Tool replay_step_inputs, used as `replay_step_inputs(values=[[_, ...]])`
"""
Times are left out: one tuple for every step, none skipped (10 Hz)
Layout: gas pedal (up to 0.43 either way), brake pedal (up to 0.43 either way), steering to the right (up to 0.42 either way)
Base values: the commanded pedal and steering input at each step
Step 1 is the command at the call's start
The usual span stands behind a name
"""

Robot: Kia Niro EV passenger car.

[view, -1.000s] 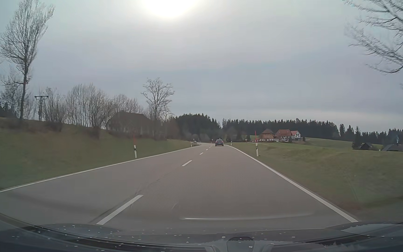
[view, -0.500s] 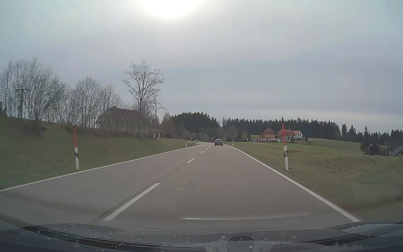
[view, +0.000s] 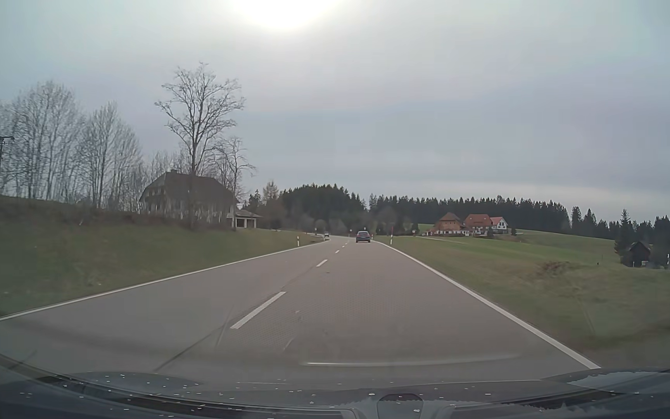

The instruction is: Follow the waypoints while adhering to traffic rules and regulations

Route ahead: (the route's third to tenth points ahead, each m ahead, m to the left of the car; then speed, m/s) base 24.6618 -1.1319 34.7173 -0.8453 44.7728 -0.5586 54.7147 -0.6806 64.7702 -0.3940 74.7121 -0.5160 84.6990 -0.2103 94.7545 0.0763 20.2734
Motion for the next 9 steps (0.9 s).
replay_step_inputs(values=[[0.228, 0.0, 0.0], [0.228, 0.0, 0.0], [0.228, 0.0, 0.0], [0.228, 0.0, 0.0], [0.228, 0.0, 0.0], [0.228, 0.0, 0.0], [0.228, 0.0, 0.0], [0.228, 0.0, 0.0], [0.228, 0.0, 0.0]])
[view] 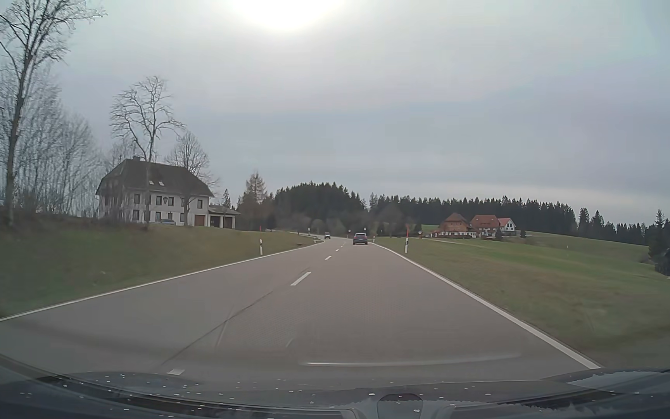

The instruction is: Follow the waypoints while adhering to traffic rules and regulations

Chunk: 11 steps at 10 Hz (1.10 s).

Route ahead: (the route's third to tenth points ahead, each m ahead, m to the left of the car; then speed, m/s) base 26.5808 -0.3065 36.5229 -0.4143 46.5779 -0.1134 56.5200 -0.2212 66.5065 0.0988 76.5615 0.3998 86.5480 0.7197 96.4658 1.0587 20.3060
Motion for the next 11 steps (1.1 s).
replay_step_inputs(values=[[0.228, 0.0, 0.0], [0.228, 0.0, 0.0], [0.228, 0.0, 0.0], [0.228, 0.0, 0.0], [0.228, 0.0, -0.001], [0.228, 0.0, -0.001], [0.228, 0.0, -0.002], [0.24, 0.0, -0.004], [0.287, 0.0, -0.004], [0.469, 0.0, -0.004], [0.85, 0.0, -0.005]])
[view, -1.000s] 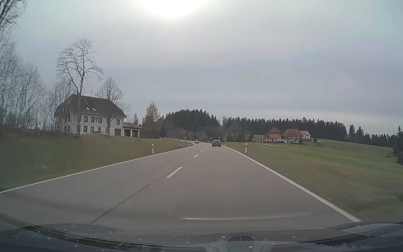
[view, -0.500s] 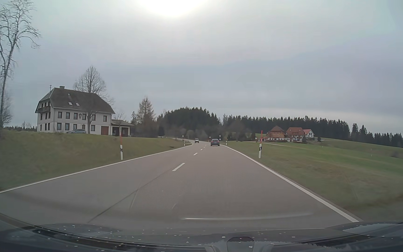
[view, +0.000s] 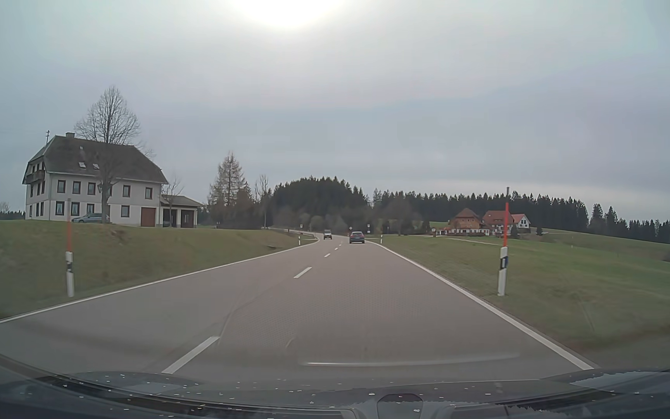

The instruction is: Follow the waypoints while adhering to traffic rules and regulations

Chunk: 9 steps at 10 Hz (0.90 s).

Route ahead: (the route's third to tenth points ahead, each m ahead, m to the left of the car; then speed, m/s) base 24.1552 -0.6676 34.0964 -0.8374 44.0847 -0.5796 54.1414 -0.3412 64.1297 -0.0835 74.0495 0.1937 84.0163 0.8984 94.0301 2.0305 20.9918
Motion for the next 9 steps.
replay_step_inputs(values=[[1.0, 0.0, -0.007], [1.0, 0.0, -0.007], [0.933, 0.0, -0.007], [0.701, 0.0, -0.007], [0.319, 0.0, -0.006], [0.189, 0.0, -0.004], [0.138, 0.0, -0.004], [0.087, 0.0, -0.004], [0.059, 0.0, -0.004]])
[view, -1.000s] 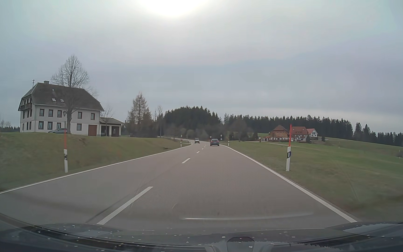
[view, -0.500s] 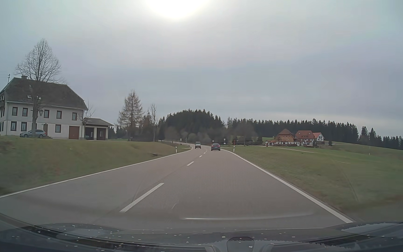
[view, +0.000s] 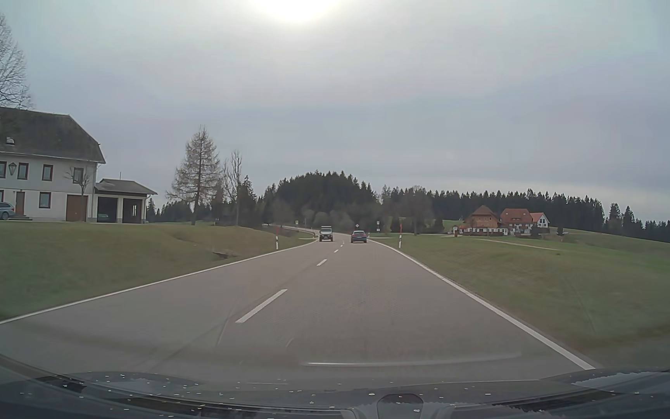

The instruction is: Follow the waypoints while adhering to traffic rules and regulations

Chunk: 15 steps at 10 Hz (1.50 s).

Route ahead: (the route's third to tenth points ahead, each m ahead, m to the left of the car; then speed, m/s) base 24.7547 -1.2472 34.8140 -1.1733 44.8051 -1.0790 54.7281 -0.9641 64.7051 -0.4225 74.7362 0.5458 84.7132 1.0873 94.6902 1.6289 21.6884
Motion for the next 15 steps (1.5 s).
replay_step_inputs(values=[[0.047, 0.0, -0.003], [0.047, 0.0, -0.004], [0.047, 0.0, -0.004], [0.047, 0.0, -0.004], [0.047, 0.0, -0.004], [0.047, 0.0, -0.004], [0.047, 0.0, -0.004], [0.047, 0.0, -0.004], [0.047, 0.0, -0.004], [0.047, 0.0, -0.003], [0.047, 0.0, -0.003], [0.059, 0.0, -0.003], [0.067, 0.0, -0.003], [0.079, 0.0, -0.003], [0.079, 0.0, -0.002]])
